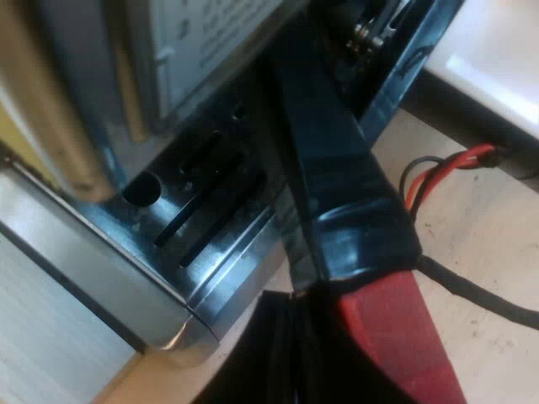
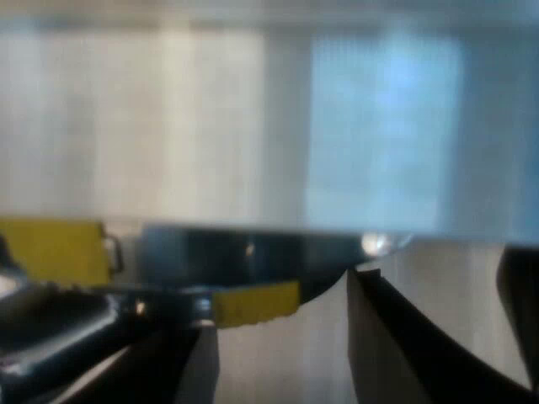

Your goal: Put the handle in the coffee machine

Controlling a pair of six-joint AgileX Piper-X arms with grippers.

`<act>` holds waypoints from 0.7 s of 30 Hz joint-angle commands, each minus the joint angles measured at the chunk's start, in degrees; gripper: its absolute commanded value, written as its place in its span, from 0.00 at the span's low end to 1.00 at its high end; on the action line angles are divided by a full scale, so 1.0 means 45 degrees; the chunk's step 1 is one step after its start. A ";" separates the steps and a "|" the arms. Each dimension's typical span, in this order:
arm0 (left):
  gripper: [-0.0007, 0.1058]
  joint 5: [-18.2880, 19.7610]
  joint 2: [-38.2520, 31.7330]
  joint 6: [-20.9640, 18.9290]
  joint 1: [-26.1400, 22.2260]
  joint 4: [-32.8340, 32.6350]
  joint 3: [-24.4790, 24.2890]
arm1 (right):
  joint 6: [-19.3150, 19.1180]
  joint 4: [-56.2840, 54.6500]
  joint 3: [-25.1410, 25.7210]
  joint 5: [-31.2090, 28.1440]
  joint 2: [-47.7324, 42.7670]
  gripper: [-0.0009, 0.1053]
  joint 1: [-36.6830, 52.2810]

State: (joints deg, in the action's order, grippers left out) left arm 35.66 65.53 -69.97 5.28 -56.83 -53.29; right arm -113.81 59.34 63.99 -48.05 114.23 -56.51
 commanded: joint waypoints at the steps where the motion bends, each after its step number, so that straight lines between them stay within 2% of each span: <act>1: 0.01 0.1430 -0.0296 -0.0250 0.0377 -0.0553 0.0328 | -0.0069 -0.0451 0.0310 0.0442 -0.1608 0.40 0.0038; 4: 0.01 0.1447 -0.0675 -0.0349 0.0377 -0.0553 0.0617 | 0.0678 -0.1781 0.0310 0.0812 -0.1989 0.40 0.0038; 6: 0.01 0.1447 -0.1008 -0.0406 0.0377 -0.0420 0.0911 | 0.2017 -0.3734 0.0310 0.1973 -0.2470 0.40 0.0038; 9: 0.01 0.1447 -0.1202 -0.0879 0.0377 0.0319 0.1252 | 0.2961 -0.5751 0.0310 0.2177 -0.2864 0.40 0.0038; 12: 0.01 0.1686 -0.1198 -0.1300 0.0377 0.0584 0.1275 | 0.3069 -0.6836 0.0310 0.2454 -0.3132 0.40 0.0038; 16: 0.01 0.1785 -0.1198 -0.1343 0.0377 0.0585 0.1275 | 0.3069 -0.7371 0.0310 0.2587 -0.3400 0.40 0.0038; 18: 0.01 0.1785 -0.1251 -0.1343 0.0377 0.0557 0.1275 | 0.3069 -0.8530 0.0310 0.3237 -0.3830 0.40 0.0038; 21: 0.01 0.1785 -0.1433 -0.1343 0.0377 0.0458 0.1275 | 0.3069 -0.9549 0.0310 0.3527 -0.4248 0.40 0.0038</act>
State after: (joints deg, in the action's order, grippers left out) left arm 37.98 60.51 -75.47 6.00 -53.88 -47.41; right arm -99.85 16.91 63.99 -34.68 99.66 -56.73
